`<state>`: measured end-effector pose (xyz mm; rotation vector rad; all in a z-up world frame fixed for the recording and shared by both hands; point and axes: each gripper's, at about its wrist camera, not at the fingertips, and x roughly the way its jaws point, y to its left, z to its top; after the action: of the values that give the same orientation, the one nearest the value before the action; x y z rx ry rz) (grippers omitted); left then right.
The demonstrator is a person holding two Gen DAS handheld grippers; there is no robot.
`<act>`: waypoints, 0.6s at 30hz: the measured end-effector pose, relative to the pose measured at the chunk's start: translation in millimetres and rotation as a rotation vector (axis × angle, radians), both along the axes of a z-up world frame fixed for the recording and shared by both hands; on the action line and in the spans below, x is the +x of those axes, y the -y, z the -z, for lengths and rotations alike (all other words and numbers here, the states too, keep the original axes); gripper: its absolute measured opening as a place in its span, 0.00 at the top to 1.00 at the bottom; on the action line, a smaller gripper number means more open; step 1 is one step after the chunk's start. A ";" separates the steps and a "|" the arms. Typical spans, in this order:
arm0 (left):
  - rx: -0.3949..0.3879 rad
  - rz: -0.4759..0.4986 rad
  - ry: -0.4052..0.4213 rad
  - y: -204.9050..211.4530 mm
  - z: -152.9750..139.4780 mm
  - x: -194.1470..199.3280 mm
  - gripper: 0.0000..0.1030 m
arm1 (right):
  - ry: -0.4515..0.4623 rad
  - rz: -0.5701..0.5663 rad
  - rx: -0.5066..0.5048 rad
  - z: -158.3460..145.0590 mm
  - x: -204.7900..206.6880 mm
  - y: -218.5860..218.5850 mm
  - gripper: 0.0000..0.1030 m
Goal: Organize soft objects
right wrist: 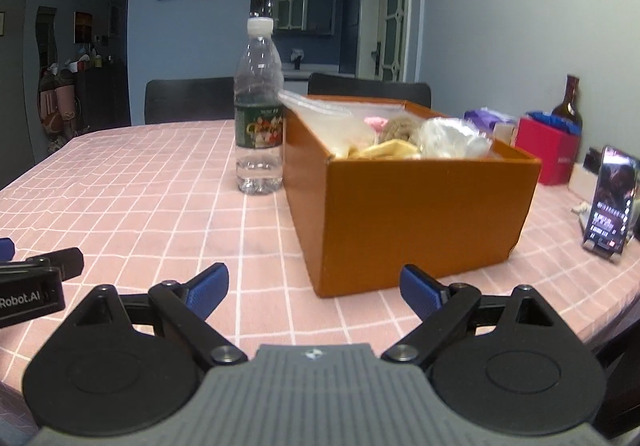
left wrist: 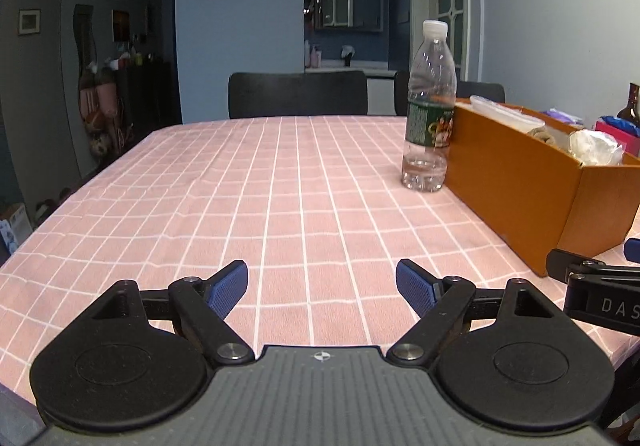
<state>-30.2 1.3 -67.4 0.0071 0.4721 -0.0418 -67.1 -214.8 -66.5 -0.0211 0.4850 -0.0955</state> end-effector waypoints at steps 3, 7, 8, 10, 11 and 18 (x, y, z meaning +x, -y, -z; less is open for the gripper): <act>0.012 -0.008 -0.013 2.8 3.1 -2.0 0.05 | -0.011 -0.008 0.014 2.5 1.9 -0.3 0.12; 0.027 -0.014 -0.016 6.7 3.0 -2.9 0.05 | -0.008 -0.028 0.005 2.5 3.6 -5.6 0.12; 0.030 -0.013 -0.017 7.2 2.9 -3.2 0.05 | -0.007 -0.033 0.004 2.4 3.8 -6.3 0.12; 0.034 -0.014 -0.018 7.5 3.1 -2.2 0.05 | -0.009 -0.039 0.003 2.0 4.7 -7.3 0.12; 0.036 -0.016 -0.019 7.4 3.0 -2.1 0.05 | -0.008 -0.040 0.003 1.7 5.0 -7.3 0.12; 0.036 -0.023 -0.019 6.1 1.7 0.0 0.05 | -0.003 -0.044 0.000 0.4 7.2 -7.7 0.12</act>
<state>-30.2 -4.8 -69.1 0.0367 0.4918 -0.0108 -59.9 -207.1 -66.9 -0.0317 0.4873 -0.0519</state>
